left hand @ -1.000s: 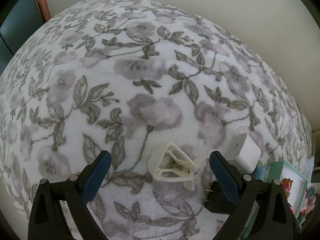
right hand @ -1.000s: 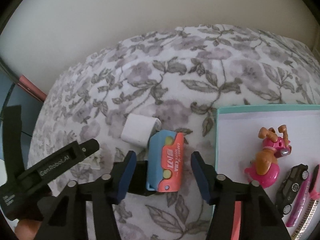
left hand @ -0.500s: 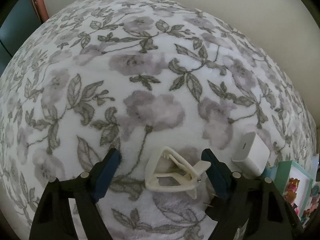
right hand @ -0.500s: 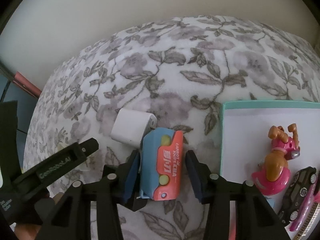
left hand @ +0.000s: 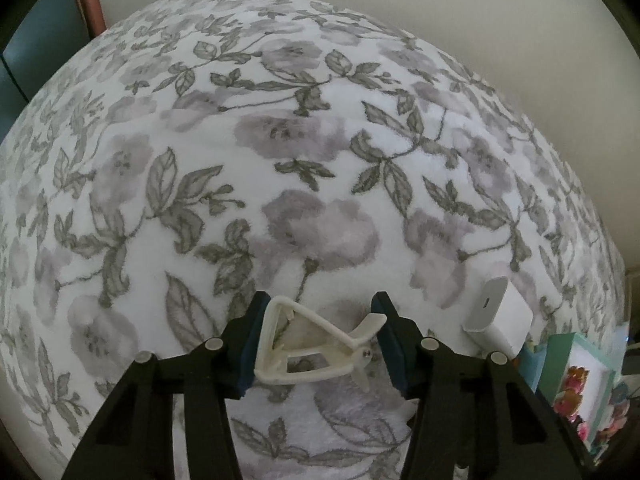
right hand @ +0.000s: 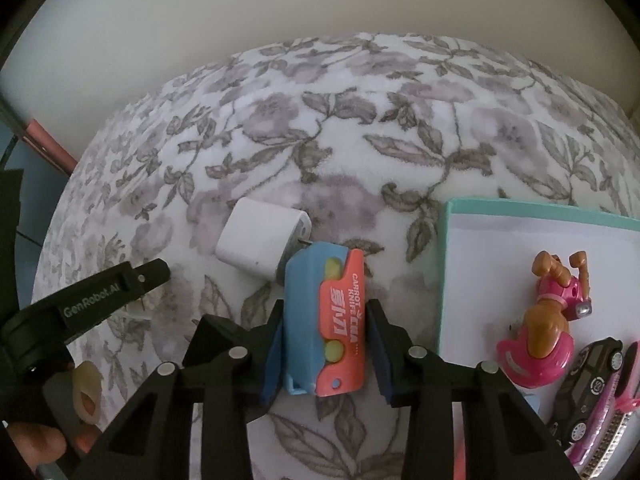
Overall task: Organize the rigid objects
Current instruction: 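Carry the toy phone and the clip stand over the tray with both tools, then open the right tool to drop the phone while the left tool releases the clip stand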
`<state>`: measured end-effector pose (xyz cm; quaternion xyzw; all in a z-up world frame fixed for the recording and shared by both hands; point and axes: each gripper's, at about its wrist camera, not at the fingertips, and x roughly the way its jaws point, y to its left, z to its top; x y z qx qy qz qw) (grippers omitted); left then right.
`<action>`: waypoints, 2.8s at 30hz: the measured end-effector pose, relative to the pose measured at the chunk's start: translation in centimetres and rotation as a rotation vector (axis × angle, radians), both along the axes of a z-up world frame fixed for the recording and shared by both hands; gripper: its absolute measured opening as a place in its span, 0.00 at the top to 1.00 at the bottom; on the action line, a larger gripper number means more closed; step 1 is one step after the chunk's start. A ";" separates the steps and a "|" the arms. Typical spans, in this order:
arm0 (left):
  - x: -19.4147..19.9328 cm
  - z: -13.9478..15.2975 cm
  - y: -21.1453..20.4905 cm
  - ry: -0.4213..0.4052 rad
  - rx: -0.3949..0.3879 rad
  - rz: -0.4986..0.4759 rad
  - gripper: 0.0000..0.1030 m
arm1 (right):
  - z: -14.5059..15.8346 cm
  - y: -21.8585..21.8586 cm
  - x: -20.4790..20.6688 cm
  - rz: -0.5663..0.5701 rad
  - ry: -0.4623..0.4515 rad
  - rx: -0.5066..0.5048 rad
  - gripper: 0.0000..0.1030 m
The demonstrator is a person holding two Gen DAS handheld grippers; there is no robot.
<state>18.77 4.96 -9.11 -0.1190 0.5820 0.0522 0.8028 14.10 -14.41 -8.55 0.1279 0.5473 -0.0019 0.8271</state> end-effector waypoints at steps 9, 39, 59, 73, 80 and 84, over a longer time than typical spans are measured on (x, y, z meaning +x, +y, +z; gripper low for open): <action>-0.4 1.4 1.8 -0.027 -0.063 0.035 0.48 | 0.4 -1.5 -0.6 -0.051 -0.002 0.080 0.61; -5.1 12.8 -11.4 -0.233 -0.021 -0.274 0.48 | 8.6 -11.7 -8.5 -0.358 -0.119 0.015 0.61; -9.0 7.5 -26.2 -0.129 -0.022 -0.610 0.48 | 4.7 -20.9 -10.9 -0.512 0.004 -0.048 0.61; -9.0 4.9 -27.2 -0.075 -0.014 -0.641 0.48 | 3.6 -22.8 -11.8 -0.569 0.031 -0.079 0.61; -9.2 5.0 -27.5 -0.079 0.008 -0.658 0.48 | 3.6 -22.6 -11.9 -0.562 0.032 -0.082 0.61; -9.2 5.1 -27.5 -0.078 0.007 -0.657 0.42 | 3.6 -22.7 -11.8 -0.558 0.037 -0.082 0.61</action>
